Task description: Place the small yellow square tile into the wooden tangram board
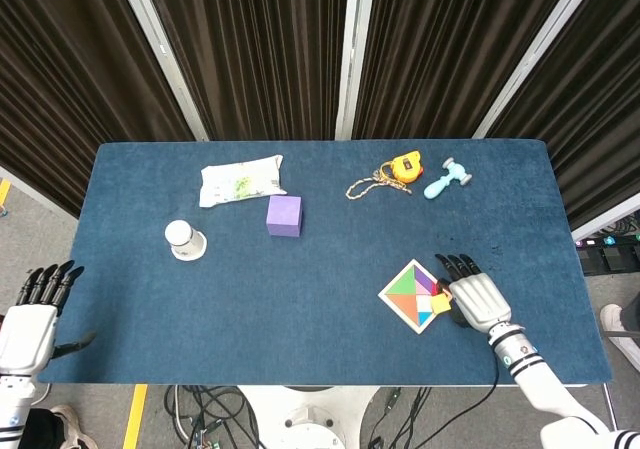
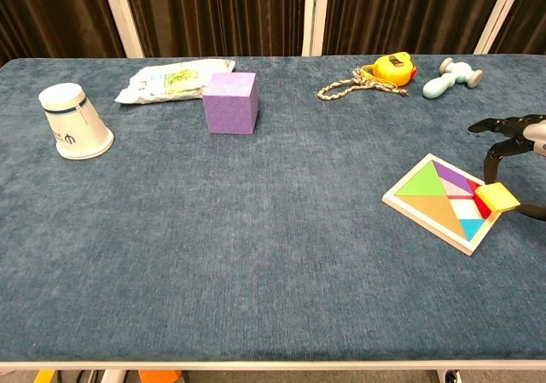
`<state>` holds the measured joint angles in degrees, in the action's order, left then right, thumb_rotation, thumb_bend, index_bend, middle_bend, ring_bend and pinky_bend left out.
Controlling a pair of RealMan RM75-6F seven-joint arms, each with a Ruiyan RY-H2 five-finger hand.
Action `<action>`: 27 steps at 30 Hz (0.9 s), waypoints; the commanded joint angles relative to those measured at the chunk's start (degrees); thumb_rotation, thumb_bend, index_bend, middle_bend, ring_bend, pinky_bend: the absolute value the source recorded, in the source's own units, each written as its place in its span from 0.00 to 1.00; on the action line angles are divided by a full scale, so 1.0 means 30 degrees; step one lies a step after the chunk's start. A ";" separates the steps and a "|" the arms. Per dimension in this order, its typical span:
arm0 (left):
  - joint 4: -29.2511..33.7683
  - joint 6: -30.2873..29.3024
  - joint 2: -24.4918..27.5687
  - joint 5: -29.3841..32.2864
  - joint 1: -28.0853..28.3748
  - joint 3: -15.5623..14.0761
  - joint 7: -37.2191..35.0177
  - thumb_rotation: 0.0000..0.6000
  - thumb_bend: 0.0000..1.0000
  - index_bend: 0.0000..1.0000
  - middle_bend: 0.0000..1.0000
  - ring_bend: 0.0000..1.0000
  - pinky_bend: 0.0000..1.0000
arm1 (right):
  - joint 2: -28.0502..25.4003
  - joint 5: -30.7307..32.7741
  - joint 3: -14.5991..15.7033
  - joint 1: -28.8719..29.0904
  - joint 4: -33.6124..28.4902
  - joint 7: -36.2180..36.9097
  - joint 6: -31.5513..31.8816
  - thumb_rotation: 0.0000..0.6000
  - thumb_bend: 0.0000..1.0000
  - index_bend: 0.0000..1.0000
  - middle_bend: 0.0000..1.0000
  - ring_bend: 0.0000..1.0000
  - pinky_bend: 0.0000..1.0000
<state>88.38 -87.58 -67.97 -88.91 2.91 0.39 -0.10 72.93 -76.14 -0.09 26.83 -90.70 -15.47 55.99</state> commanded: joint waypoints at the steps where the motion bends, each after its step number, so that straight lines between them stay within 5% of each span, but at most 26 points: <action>1: 0.0057 -0.0170 0.0036 -0.0036 -0.0053 0.0037 -0.0145 1.00 0.00 0.11 0.05 0.00 0.05 | -0.0350 0.1895 -0.0694 0.0431 -0.1168 -0.0556 -0.0988 1.00 0.23 0.56 0.00 0.00 0.00; 11: -0.0902 -0.0197 -0.0202 0.0107 -0.0205 -0.0007 -0.1405 1.00 0.00 0.11 0.05 0.00 0.05 | 0.0163 0.5551 -0.0992 0.1055 -0.2229 -0.3635 -0.0866 1.00 0.21 0.57 0.00 0.00 0.00; 27: -0.1432 -0.0390 -0.0280 0.0113 -0.0332 0.0043 -0.2189 1.00 0.00 0.11 0.05 0.00 0.05 | 0.0817 0.7098 -0.0778 0.1395 -0.3199 -0.4837 0.0226 1.00 0.20 0.57 0.00 0.00 0.00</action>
<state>84.12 -88.74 -68.82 -88.60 1.94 0.52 -6.63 75.30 -54.92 -2.47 31.01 -100.33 -29.95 56.59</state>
